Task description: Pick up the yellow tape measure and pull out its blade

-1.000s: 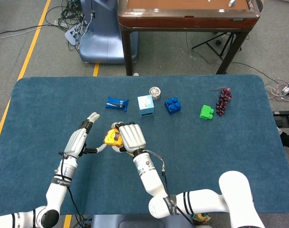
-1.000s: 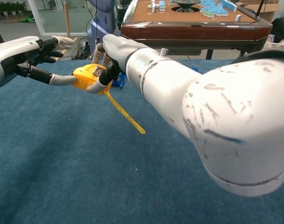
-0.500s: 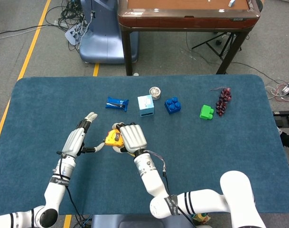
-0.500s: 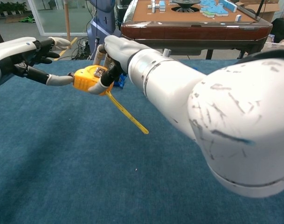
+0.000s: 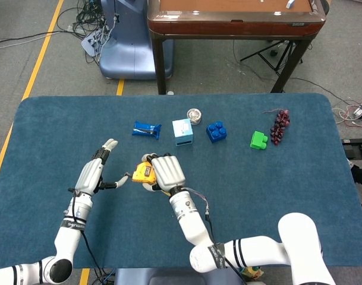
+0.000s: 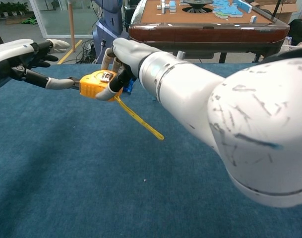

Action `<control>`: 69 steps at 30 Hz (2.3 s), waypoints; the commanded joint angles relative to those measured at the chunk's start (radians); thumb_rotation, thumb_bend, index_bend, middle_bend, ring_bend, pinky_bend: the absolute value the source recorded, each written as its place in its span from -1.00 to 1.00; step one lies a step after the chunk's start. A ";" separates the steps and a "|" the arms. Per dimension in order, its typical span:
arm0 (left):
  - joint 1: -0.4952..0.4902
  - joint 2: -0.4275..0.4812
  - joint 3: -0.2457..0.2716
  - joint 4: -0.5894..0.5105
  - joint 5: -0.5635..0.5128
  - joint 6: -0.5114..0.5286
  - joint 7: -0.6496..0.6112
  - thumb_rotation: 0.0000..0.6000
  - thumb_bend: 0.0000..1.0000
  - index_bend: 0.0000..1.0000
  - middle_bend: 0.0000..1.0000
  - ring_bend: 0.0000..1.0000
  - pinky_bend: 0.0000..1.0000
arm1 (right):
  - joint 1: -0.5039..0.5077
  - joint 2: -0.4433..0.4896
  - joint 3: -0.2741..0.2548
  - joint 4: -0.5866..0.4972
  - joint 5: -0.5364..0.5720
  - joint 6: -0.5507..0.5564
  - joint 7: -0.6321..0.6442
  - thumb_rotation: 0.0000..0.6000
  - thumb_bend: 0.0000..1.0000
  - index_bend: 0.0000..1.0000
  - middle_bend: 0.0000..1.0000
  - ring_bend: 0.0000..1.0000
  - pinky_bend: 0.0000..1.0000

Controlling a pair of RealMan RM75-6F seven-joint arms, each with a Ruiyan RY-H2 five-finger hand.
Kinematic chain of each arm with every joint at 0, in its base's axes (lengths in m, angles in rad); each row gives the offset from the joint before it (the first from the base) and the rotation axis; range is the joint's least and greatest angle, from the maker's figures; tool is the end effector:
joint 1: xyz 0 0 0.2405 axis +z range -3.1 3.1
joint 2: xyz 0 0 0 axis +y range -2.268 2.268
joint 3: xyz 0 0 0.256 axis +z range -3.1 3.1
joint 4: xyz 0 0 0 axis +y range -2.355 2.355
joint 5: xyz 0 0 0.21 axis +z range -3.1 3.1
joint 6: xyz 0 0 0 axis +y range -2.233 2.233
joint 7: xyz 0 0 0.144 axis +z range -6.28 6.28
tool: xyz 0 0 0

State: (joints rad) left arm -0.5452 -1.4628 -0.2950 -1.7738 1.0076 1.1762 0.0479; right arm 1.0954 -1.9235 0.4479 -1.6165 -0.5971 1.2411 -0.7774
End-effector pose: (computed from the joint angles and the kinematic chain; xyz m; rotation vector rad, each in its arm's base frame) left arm -0.1553 0.3132 0.0415 -1.3224 -1.4472 -1.3012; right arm 0.0408 -0.3190 -0.0728 1.7629 -1.1470 1.0906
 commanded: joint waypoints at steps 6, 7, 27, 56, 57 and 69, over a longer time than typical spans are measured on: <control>0.011 0.012 -0.010 0.004 -0.005 0.017 -0.006 1.00 -0.56 -1.00 -1.00 -1.00 -1.00 | -0.005 0.016 -0.008 -0.014 0.007 -0.004 -0.001 1.00 0.04 -0.05 0.05 -0.08 -0.41; 0.012 0.014 -0.010 0.003 -0.006 0.018 -0.006 1.00 -0.56 -1.00 -1.00 -1.00 -1.00 | -0.006 0.017 -0.008 -0.015 0.007 -0.005 0.000 1.00 0.04 -0.05 0.05 -0.08 -0.41; 0.044 0.067 -0.009 0.007 -0.023 0.019 -0.027 1.00 -0.41 -0.37 -1.00 -1.00 -1.00 | -0.008 0.044 -0.009 -0.037 0.016 0.006 0.004 1.00 0.04 -0.04 0.06 -0.07 -0.41; 0.053 0.054 -0.010 0.025 -0.003 0.011 -0.075 1.00 -0.20 0.19 -0.92 -1.00 -1.00 | 0.010 0.060 -0.005 -0.031 0.058 0.004 -0.018 1.00 0.04 -0.03 0.06 -0.06 -0.41; 0.053 0.054 -0.010 0.025 -0.002 0.012 -0.076 1.00 -0.20 0.20 -0.91 -1.00 -1.00 | 0.010 0.060 -0.006 -0.030 0.058 0.005 -0.019 1.00 0.04 -0.03 0.06 -0.06 -0.41; 0.075 0.059 -0.001 0.035 0.024 0.022 -0.111 1.00 -0.20 0.31 -0.81 -1.00 -1.00 | -0.002 0.099 -0.030 -0.051 0.060 -0.014 -0.018 1.00 0.04 -0.02 0.07 -0.06 -0.41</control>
State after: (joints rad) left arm -0.4727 -1.4054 -0.2970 -1.7400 1.0289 1.1972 -0.0606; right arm 1.0960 -1.8276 0.4210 -1.6647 -0.5349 1.2281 -0.7958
